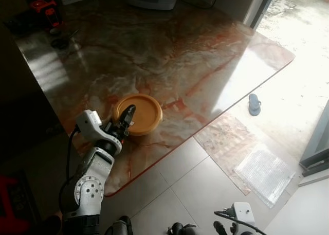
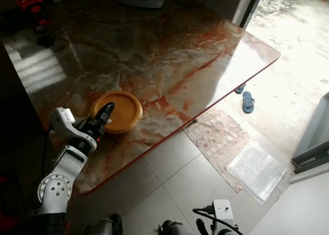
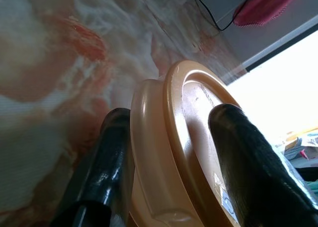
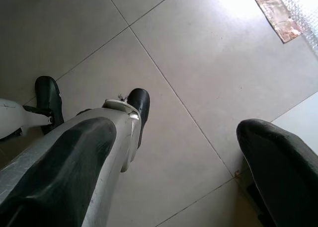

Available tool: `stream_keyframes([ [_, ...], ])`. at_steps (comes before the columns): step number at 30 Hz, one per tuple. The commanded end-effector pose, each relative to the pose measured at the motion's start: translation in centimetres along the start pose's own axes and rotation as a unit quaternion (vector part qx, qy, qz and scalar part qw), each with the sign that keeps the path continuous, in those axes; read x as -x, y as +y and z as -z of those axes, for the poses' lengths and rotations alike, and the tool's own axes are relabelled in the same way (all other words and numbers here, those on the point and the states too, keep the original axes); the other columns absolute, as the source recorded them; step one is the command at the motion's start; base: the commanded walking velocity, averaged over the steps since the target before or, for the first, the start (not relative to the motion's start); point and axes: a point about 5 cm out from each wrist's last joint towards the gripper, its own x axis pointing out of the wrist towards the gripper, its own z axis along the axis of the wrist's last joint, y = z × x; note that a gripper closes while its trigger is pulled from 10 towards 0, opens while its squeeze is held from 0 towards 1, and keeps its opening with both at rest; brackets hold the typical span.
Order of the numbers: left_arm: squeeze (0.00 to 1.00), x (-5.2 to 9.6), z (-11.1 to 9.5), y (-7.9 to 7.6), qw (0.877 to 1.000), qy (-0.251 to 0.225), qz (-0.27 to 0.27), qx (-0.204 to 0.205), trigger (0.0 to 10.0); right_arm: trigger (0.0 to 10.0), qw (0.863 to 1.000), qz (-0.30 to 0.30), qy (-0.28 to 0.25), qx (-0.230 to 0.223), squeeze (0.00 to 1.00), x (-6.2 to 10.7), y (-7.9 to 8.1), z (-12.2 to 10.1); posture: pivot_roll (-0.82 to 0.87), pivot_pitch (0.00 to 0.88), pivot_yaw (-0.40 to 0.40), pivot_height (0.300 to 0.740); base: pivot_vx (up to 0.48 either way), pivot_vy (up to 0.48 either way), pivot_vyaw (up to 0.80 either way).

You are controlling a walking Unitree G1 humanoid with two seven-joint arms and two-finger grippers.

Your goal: Restocking fridge

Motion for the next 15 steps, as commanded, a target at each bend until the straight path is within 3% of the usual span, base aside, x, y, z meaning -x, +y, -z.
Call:
stream_keyframes([
  [1,0.0,-0.06,0.11,0.13,1.0,-0.002,-0.006,0.002,0.0,10.0,1.0,0.005,0.012,-0.007,0.0,0.2,-0.3,0.79,0.03,0.219,-0.101,0.74,0.0,0.0,0.0],
  [15,0.0,-0.09,-0.49,0.16,1.0,-0.028,-0.011,0.007,0.0,10.0,1.0,0.003,0.012,-0.003,0.0,0.2,-0.36,0.7,0.03,0.222,-0.106,0.74,0.0,0.0,0.0],
])
